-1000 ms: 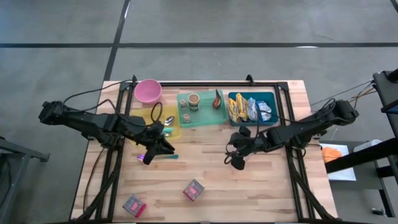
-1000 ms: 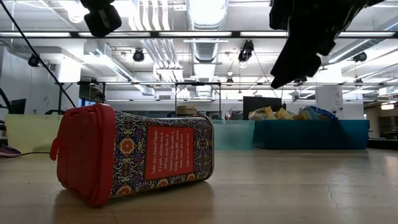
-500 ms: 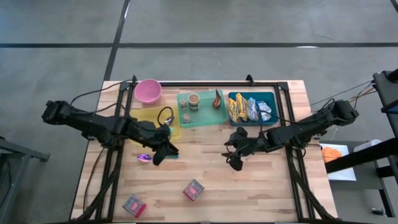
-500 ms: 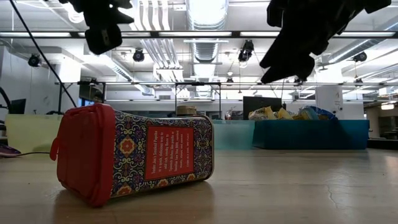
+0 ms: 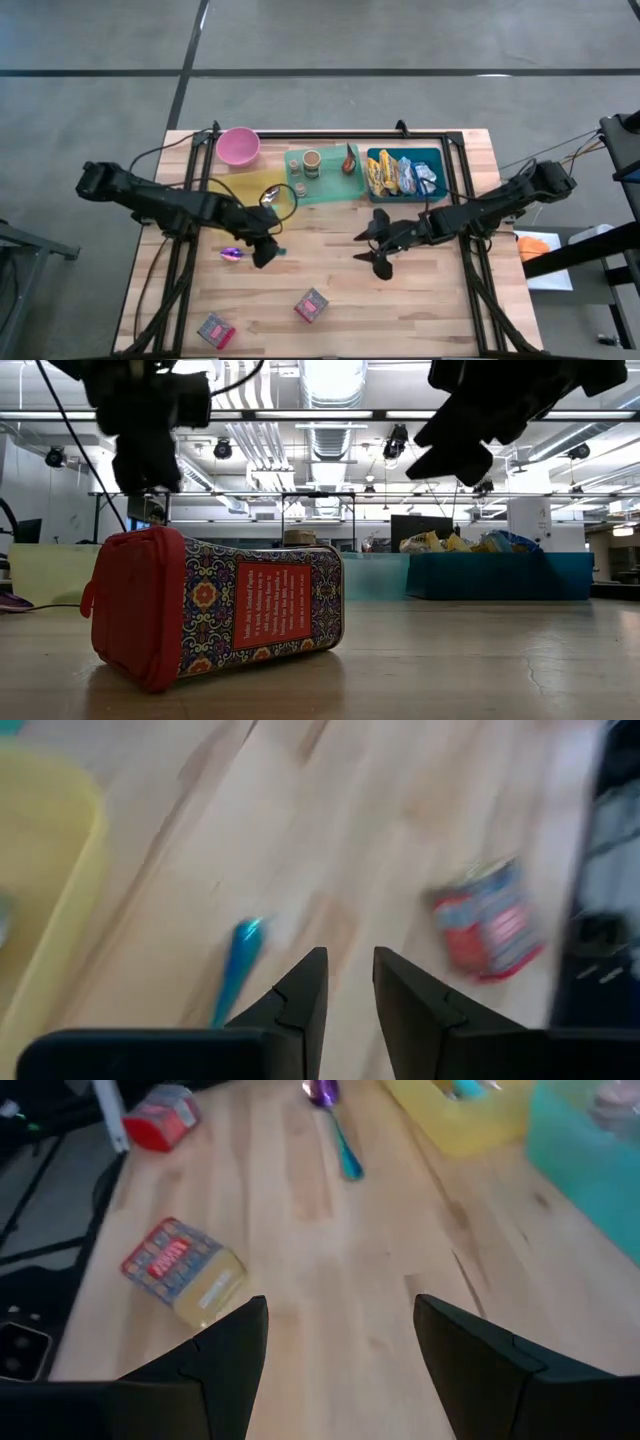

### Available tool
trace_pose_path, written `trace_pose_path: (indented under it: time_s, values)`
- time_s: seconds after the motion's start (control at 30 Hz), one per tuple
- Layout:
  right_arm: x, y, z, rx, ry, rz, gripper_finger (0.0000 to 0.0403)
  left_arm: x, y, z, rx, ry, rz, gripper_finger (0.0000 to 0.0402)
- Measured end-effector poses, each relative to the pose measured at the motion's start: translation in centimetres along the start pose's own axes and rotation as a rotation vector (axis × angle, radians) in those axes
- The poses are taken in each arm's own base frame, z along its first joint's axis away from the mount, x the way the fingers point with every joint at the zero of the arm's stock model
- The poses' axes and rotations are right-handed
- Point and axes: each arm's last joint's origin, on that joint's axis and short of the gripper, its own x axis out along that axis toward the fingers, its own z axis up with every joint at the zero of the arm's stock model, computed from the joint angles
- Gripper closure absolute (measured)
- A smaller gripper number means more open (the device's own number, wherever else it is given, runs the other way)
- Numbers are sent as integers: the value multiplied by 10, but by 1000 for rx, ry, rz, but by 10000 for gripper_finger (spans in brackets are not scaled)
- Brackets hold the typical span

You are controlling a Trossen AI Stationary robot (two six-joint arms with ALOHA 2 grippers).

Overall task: Pick & Place Food Item
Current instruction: Put the purple spoon into the yellow bin

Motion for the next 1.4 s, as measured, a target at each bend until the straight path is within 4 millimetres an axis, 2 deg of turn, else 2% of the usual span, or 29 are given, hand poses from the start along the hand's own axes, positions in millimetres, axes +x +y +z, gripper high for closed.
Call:
trace_pose_path:
  time_s: [0.17,0.3,0.47,0.6,0.8,0.93,1.13,1.27,1.4]
  values:
    - [4,-8,15,4,-8,90,154,8,11,-10,-5,129,121,308]
    - [4,-12,31,-41,-48,148,154,8,14,-13,-9,173,148,308]
    - [-6,-4,39,-173,-94,205,154,7,14,-14,-8,182,150,308]
    - [-18,-2,41,-155,-125,218,154,7,14,-14,-8,183,150,308]
    - [-35,-6,28,-158,-167,294,154,17,13,-17,6,220,171,307]
    - [-44,-13,10,-148,-249,365,154,28,13,-20,45,260,193,296]
    - [-47,-20,-12,-102,-223,381,154,44,15,-25,106,328,217,245]
    - [-45,-15,-18,-138,-209,396,154,55,16,-29,151,380,239,208]
    - [-41,-13,-21,-156,-197,392,154,64,20,-33,193,436,265,187]
